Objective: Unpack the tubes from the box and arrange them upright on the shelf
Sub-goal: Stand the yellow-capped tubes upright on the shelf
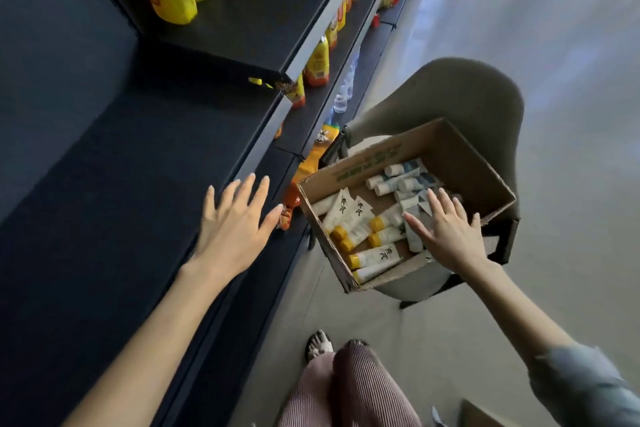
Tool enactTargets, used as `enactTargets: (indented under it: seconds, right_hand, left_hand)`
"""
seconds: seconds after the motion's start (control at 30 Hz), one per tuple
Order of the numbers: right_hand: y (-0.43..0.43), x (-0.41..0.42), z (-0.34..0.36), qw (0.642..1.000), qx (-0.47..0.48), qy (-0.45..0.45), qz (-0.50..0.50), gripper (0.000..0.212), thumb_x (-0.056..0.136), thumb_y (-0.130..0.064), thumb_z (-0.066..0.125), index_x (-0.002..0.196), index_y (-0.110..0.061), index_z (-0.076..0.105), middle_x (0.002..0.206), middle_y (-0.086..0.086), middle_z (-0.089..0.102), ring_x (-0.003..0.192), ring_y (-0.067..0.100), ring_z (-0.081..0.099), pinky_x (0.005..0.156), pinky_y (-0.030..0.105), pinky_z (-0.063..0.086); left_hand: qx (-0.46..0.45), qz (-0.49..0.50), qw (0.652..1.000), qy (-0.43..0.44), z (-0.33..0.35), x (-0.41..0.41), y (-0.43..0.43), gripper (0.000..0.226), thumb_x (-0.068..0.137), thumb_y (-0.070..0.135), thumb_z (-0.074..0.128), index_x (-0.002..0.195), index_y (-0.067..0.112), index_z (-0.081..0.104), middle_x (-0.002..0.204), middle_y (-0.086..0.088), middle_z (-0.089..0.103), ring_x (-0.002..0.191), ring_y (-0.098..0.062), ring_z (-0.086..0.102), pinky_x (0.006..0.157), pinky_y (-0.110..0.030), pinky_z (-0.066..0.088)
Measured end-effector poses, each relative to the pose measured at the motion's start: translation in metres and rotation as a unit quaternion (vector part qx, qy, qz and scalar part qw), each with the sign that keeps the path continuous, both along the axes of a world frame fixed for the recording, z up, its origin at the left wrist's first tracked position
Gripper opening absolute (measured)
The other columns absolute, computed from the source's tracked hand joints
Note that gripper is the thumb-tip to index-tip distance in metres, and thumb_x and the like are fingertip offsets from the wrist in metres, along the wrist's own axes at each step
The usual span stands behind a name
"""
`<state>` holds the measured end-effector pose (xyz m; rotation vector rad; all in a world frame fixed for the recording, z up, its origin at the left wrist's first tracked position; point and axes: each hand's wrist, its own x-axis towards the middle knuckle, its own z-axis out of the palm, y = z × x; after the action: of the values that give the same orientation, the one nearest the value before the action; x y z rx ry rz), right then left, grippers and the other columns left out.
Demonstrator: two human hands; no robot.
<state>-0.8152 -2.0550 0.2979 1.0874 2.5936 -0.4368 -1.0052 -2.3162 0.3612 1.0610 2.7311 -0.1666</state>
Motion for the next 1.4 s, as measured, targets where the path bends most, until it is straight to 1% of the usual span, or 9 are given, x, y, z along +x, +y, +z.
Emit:
enactTargets:
  seconds: [0.33,0.47,0.7,0.87,0.97,1.17,1.23,1.33,1.4]
  right_hand:
    - [-0.009,-0.034,-0.098,0.996,-0.077,-0.011,-0.035,0.077,0.092,-0.062,0.032,0.151,-0.015,0.016,0.158,0.007,0.016,0.144,0.024,0.018,0.115,0.046,0.019]
    - [-0.019,-0.056,-0.142,0.983,-0.174,0.026,-0.055,0.077,0.092,-0.057,0.041,0.149,-0.008,0.019,0.156,0.012,0.022,0.142,0.025,0.024,0.113,0.038,0.024]
    - [-0.025,-0.106,-0.220,0.903,-0.358,0.064,-0.229,0.079,0.092,-0.045,0.054,0.147,-0.001,0.018,0.153,0.016,0.027,0.136,0.030,0.036,0.111,0.036,0.030]
    - [-0.023,-0.140,-0.254,0.820,-0.363,0.136,-0.420,0.053,0.088,-0.030,0.064,0.128,-0.003,0.042,0.129,0.015,0.054,0.115,0.032,0.054,0.096,0.041,0.046]
    - [-0.023,-0.160,-0.264,0.794,-0.340,0.141,-0.483,0.048,0.082,-0.029,0.070,0.119,-0.004,0.052,0.123,0.015,0.058,0.115,0.034,0.054,0.098,0.044,0.045]
    - [-0.029,-0.192,-0.269,0.759,-0.369,0.075,-0.530,0.077,0.082,-0.027,0.070,0.140,-0.001,0.027,0.144,0.018,0.028,0.131,0.037,0.032,0.108,0.047,0.033]
    - [-0.031,-0.195,-0.267,0.774,-0.345,0.093,-0.522,0.078,0.084,-0.026,0.068,0.141,-0.002,0.022,0.146,0.019,0.020,0.136,0.037,0.023,0.112,0.044,0.027]
    - [-0.034,-0.190,-0.270,0.860,-0.248,0.153,-0.419,0.075,0.085,-0.026,0.068,0.141,-0.003,0.025,0.147,0.018,0.022,0.137,0.035,0.020,0.111,0.039,0.022]
    - [-0.029,-0.188,-0.275,0.896,-0.223,0.178,-0.340,0.075,0.085,-0.030,0.068,0.142,-0.003,0.027,0.147,0.016,0.027,0.136,0.032,0.024,0.110,0.038,0.025]
  left_hand:
    - [-0.020,-0.043,0.996,-0.069,-0.082,-0.025,0.055,0.067,0.093,0.055,0.012,0.151,0.022,0.015,0.157,-0.004,0.021,0.144,-0.023,0.017,0.115,-0.050,0.009]
    - [-0.023,-0.046,0.996,-0.079,-0.111,-0.035,0.076,0.067,0.093,0.055,0.012,0.151,0.021,0.015,0.157,-0.004,0.021,0.144,-0.023,0.018,0.115,-0.050,0.011]
    - [-0.021,-0.057,0.994,-0.093,-0.148,-0.046,0.096,0.072,0.089,0.056,0.007,0.150,0.018,0.019,0.157,-0.007,0.023,0.143,-0.025,0.021,0.114,-0.049,0.015]
    - [0.000,-0.038,0.992,-0.119,-0.162,-0.047,0.099,0.076,0.087,0.059,0.004,0.150,0.020,0.019,0.156,-0.005,0.023,0.143,-0.022,0.020,0.115,-0.047,0.013]
    - [0.014,-0.026,0.990,-0.138,-0.164,-0.047,0.100,0.075,0.087,0.059,0.007,0.151,0.021,0.017,0.157,-0.003,0.022,0.144,-0.019,0.018,0.116,-0.045,0.011]
    - [0.029,-0.010,0.988,-0.154,-0.166,-0.048,0.101,0.073,0.088,0.058,0.009,0.151,0.021,0.017,0.157,-0.001,0.023,0.144,-0.017,0.018,0.116,-0.043,0.011]
    - [0.035,-0.004,0.986,-0.160,-0.167,-0.048,0.099,0.072,0.089,0.058,0.010,0.151,0.021,0.016,0.157,-0.001,0.022,0.144,-0.016,0.017,0.116,-0.042,0.010]
    - [0.042,0.000,0.986,-0.164,-0.166,-0.047,0.096,0.071,0.089,0.057,0.011,0.151,0.021,0.017,0.157,0.000,0.023,0.144,-0.016,0.018,0.116,-0.040,0.011]
    - [0.045,0.002,0.986,-0.162,-0.166,-0.048,0.093,0.071,0.089,0.057,0.011,0.150,0.021,0.018,0.156,0.000,0.024,0.144,-0.016,0.020,0.116,-0.040,0.012]
